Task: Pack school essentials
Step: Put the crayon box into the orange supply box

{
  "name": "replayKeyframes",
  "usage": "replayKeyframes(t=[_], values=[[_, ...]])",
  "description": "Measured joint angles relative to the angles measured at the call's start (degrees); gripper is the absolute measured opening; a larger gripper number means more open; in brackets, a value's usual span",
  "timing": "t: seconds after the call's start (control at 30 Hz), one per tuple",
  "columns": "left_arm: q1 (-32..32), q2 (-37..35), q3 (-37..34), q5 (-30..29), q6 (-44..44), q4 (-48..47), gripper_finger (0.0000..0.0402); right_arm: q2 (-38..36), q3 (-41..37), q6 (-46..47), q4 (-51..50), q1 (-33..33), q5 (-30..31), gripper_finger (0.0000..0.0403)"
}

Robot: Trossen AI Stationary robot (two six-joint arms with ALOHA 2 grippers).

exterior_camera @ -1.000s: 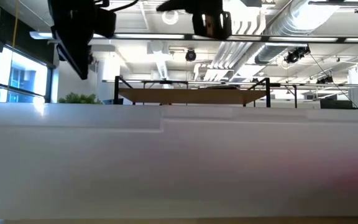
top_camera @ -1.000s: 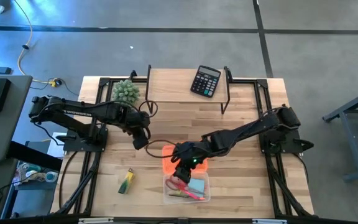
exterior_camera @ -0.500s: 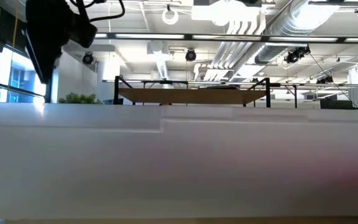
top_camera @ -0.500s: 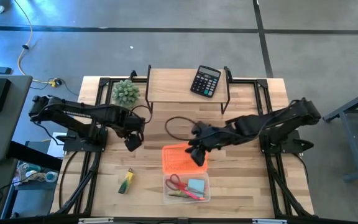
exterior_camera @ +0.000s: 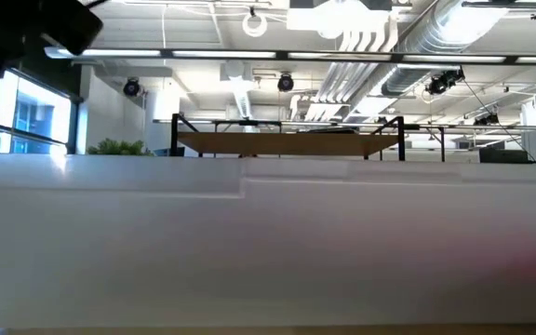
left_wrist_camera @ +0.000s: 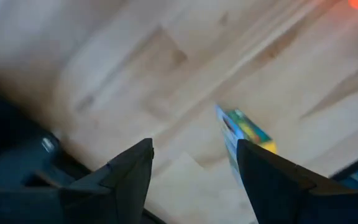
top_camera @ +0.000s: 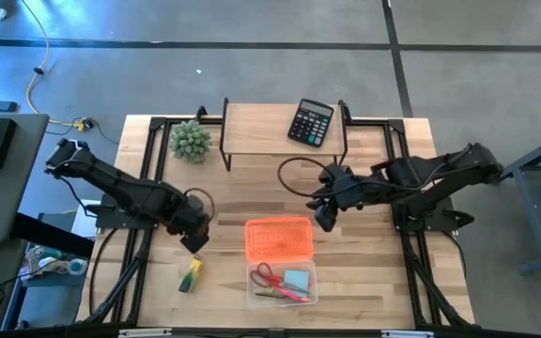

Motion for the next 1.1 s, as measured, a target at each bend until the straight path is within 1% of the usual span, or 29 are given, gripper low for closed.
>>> replayKeyframes(t=[0.13,0.2,0.37,0.47,0.63,0.73,1.1], values=[[-5.8,0.0,0.0,1.7,-8.2,3.3,0.0223,-0.9,0.0,-0.5,-1.3,-0.1,0.0,0.0165],[-8.4,0.0,0.0,1.4,-11.0,6.3,0.0223,-0.9,0.0,-1.8,-2.1,-0.1,0.0,0.0165],[-13.5,0.0,0.0,-2.2,-18.9,11.9,0.0223,-0.7,0.0,-4.8,-2.8,-0.7,0.0,0.0165],[-15.9,0.0,0.0,-3.5,-24.2,12.3,0.0223,-0.7,0.0,-5.1,-2.8,-1.6,-0.1,0.0165],[-18.9,1.0,0.0,-7.4,-29.9,13.6,0.0223,-0.7,0.0,-7.6,-2.8,-3.7,-1.6,0.0165],[-20.0,2.5,0.0,-7.8,-31.4,14.0,0.0223,-0.7,0.0,-7.9,-2.8,-5.1,-1.9,0.0165],[-20.2,10.2,0.0,-7.8,-31.2,17.8,0.0223,-0.6,0.0,-10.7,-2.9,-8.6,-3.3,0.0165]])
